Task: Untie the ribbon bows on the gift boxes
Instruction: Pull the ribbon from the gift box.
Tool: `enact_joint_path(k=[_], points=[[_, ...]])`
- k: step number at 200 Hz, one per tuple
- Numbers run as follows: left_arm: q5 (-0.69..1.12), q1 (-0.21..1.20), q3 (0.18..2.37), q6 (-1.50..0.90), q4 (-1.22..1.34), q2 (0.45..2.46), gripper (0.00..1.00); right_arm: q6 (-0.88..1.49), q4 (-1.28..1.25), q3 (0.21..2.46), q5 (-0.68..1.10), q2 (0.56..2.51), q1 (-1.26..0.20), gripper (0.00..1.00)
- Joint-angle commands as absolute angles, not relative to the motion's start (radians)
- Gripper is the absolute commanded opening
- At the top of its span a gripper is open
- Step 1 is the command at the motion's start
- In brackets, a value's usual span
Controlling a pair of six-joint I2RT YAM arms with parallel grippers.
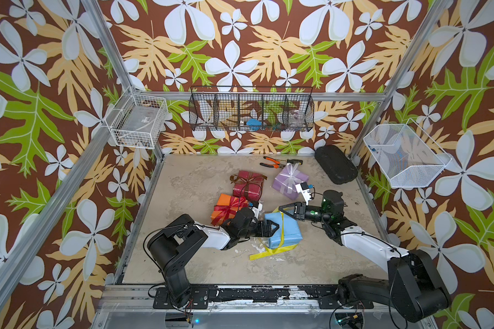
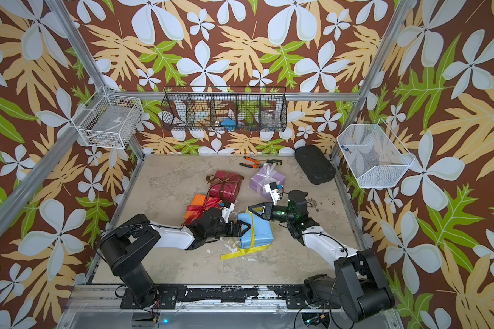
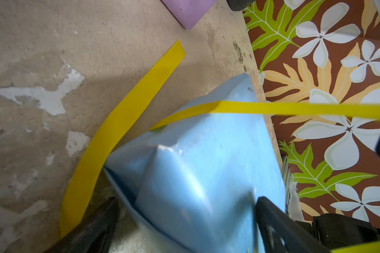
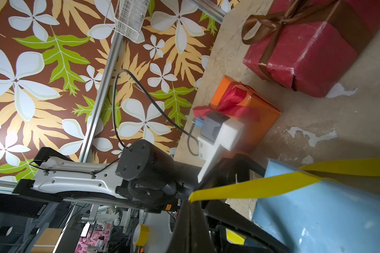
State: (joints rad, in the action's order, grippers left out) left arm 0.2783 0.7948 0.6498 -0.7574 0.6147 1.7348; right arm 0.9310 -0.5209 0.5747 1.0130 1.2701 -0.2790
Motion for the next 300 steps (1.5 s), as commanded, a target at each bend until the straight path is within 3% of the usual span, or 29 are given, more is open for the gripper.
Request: enact_joint_path(k=[1,81,300], points=[[0.255,0.796,0.635,-0.719,0.488,1.737,0.98,0.899,-0.551,0.623,1.037,1.248,-0.278,0.00],[0.256,0.795,0.647,-0.714,0.474,1.730,0.98,0.804,-0.372,0.782,1.017,1.209,-0.264,0.00],[0.235,0.796,0.646,-0.701,0.437,1.735,0.97,0.789,-0.291,1.151,0.971,1.224,-0.238,0.00]])
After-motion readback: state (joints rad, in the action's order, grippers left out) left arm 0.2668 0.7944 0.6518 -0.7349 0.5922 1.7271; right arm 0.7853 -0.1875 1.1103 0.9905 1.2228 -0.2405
